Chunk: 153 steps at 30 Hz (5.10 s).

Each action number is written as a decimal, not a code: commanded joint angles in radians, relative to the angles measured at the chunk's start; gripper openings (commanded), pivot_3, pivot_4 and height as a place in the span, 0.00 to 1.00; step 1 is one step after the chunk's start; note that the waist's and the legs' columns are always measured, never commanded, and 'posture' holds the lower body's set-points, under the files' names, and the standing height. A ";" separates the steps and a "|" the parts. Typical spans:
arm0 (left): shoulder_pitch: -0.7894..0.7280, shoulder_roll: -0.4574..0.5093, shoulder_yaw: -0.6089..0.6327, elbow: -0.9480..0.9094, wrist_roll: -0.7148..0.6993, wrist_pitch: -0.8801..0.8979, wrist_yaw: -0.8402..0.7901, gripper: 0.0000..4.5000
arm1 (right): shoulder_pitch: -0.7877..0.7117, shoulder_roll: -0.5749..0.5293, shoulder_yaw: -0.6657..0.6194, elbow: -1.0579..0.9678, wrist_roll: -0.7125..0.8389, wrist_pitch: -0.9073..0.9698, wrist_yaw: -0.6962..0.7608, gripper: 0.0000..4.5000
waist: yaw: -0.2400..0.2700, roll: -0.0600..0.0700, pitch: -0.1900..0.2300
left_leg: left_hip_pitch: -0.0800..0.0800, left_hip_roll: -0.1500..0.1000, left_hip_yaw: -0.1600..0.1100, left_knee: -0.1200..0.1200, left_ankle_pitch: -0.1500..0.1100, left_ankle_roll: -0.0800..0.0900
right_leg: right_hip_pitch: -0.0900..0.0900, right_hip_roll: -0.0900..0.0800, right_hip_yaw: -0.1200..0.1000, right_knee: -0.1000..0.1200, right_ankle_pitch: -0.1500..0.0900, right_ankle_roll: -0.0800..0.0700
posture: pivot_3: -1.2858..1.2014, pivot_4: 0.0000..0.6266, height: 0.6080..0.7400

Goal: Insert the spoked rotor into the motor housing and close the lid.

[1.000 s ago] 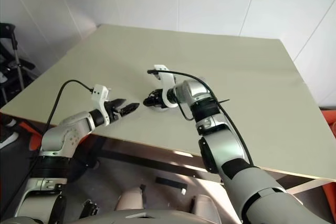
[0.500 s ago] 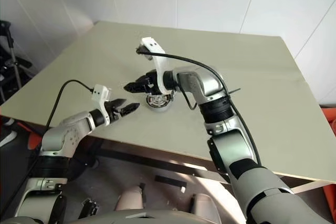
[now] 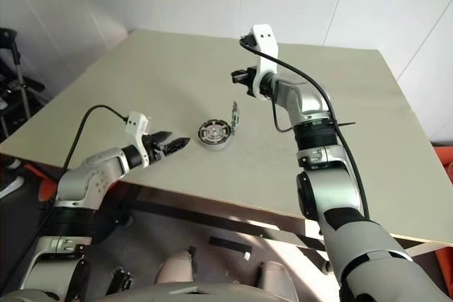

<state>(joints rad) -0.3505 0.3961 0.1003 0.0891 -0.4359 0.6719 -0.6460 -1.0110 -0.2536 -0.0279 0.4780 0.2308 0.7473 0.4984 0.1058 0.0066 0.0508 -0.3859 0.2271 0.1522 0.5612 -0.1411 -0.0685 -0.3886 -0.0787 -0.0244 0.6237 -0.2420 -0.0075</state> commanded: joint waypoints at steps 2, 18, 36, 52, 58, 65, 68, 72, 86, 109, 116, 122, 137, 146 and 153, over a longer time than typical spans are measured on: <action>-0.030 0.034 0.004 -0.015 0.010 -0.036 -0.024 0.99 | 0.099 -0.041 0.028 -0.116 -0.012 0.022 0.020 0.00 | 0.000 0.000 0.000 | 0.000 0.000 0.000 0.000 -0.001 0.002 | 0.000 0.000 0.000 0.000 0.000 0.001 | 0.52 0.00 1.00; -0.040 0.058 -0.010 -0.018 0.009 -0.059 -0.097 0.99 | 0.305 -0.065 0.124 -0.235 -0.071 0.011 0.013 0.00 | -0.006 0.001 0.001 | 0.006 0.000 0.000 0.003 -0.001 0.003 | 0.004 0.000 0.001 0.001 0.001 -0.002 | 0.52 0.00 1.00; -0.012 0.047 -0.017 -0.003 0.012 -0.069 -0.103 0.99 | 0.412 0.100 0.232 -0.268 -0.081 0.013 0.018 0.00 | -0.011 0.001 0.000 | 0.006 0.001 0.000 0.001 -0.001 0.003 | 0.003 0.001 0.001 0.001 0.001 -0.002 | 0.52 0.00 1.00; -0.010 0.038 -0.024 -0.003 0.014 -0.075 -0.099 0.99 | 0.292 0.010 0.154 -0.139 -0.150 -0.036 -0.095 0.00 | -0.007 0.001 0.000 | 0.006 0.001 0.000 0.001 -0.001 0.002 | 0.004 0.001 0.001 0.000 0.001 -0.002 | 0.52 0.00 1.00; -0.011 0.036 -0.027 -0.002 0.017 -0.078 -0.099 0.99 | 0.228 0.048 0.155 -0.248 -0.109 -0.010 -0.043 0.00 | -0.011 0.001 0.000 | 0.006 0.002 0.000 0.001 -0.001 0.002 | 0.003 0.003 0.002 0.000 0.001 -0.002 | 0.52 0.00 1.00; -0.005 0.039 -0.022 -0.006 0.016 -0.079 -0.094 0.99 | 0.207 0.093 0.166 -0.386 -0.066 0.089 -0.014 0.00 | -0.004 0.001 0.000 | 0.005 0.002 0.000 0.001 -0.001 0.003 | 0.003 0.002 0.001 0.000 0.000 -0.002 | 0.52 0.00 1.00; -0.004 0.042 -0.018 -0.004 0.016 -0.080 -0.093 0.99 | 0.223 0.114 0.180 -0.389 -0.065 0.096 -0.018 0.00 | -0.005 0.001 0.000 | 0.006 0.002 0.000 0.001 -0.001 0.002 | 0.003 0.002 0.001 0.000 0.000 -0.002 | 0.52 0.00 1.00; -0.005 0.043 -0.016 -0.006 0.017 -0.080 -0.090 0.99 | 0.243 0.137 0.199 -0.338 -0.080 0.068 -0.034 0.00 | -0.006 0.001 0.000 | 0.006 0.002 0.000 0.001 -0.001 0.002 | 0.003 0.002 0.001 0.001 0.000 -0.002 | 0.52 0.00 1.00; -0.014 0.056 -0.002 -0.009 0.016 -0.081 -0.087 0.99 | 0.254 0.175 0.192 -0.238 -0.080 0.024 -0.070 0.00 | -0.008 0.001 0.000 | 0.006 0.002 0.000 0.001 -0.001 0.002 | 0.003 0.003 0.001 0.000 0.000 -0.002 | 0.52 0.00 1.00; -0.034 0.087 0.032 0.034 0.017 -0.089 -0.085 0.99 | 0.313 0.195 0.164 -0.107 -0.075 -0.022 -0.073 0.00 | -0.009 0.000 0.000 | 0.011 0.002 0.000 0.001 -0.001 0.002 | 0.008 0.003 0.002 0.001 0.000 -0.002 | 0.52 0.00 1.00; -0.045 0.089 0.032 0.051 0.017 -0.091 -0.086 0.99 | 0.321 0.181 0.143 -0.195 -0.028 -0.006 -0.008 0.00 | -0.008 0.000 0.000 | 0.011 0.002 0.000 0.001 -0.002 0.003 | 0.009 0.002 0.002 0.000 0.000 -0.002 | 0.52 0.00 1.00; -0.063 0.091 0.030 0.052 -0.002 -0.046 -0.101 0.99 | 0.324 0.173 0.155 -0.216 -0.036 -0.077 0.026 0.09 | -0.008 0.000 0.000 | 0.009 0.002 0.000 0.000 -0.001 0.002 | 0.006 0.003 0.001 0.000 0.000 -0.002 | 0.52 0.00 1.00; -0.055 0.111 0.031 0.042 0.006 -0.038 -0.108 0.99 | 0.338 0.190 0.173 -0.200 -0.045 -0.166 0.065 0.99 | -0.008 0.000 0.000 | 0.007 0.002 0.000 0.000 -0.001 0.002 | 0.005 0.003 0.001 0.000 0.000 -0.002 | 0.52 0.00 1.00; -0.057 0.115 0.031 0.037 0.009 -0.036 -0.105 0.99 | 0.346 0.210 0.190 -0.078 -0.062 -0.286 0.093 0.99 | -0.009 0.000 0.000 | 0.007 0.002 0.000 0.000 -0.001 0.002 | 0.005 0.003 0.001 0.000 0.000 -0.002 | 0.52 0.00 1.00; -0.039 0.114 0.021 -0.006 0.002 -0.007 -0.100 0.99 | 0.340 0.242 0.180 0.016 -0.067 -0.393 0.100 0.99 | -0.010 0.000 0.000 | 0.007 0.002 0.000 0.001 -0.002 0.003 | 0.005 0.003 0.001 0.000 0.000 -0.002 | 0.52 0.00 1.00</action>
<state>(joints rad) -0.3851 0.5044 0.1175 0.1334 -0.4216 0.6587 -0.7502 -0.6570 -0.0253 0.1585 0.4820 0.1608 0.3836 0.5878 0.0955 0.0069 0.0510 -0.3786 0.2293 0.1521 0.5618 -0.1428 -0.0657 -0.3838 -0.0762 -0.0231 0.6242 -0.2416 -0.0099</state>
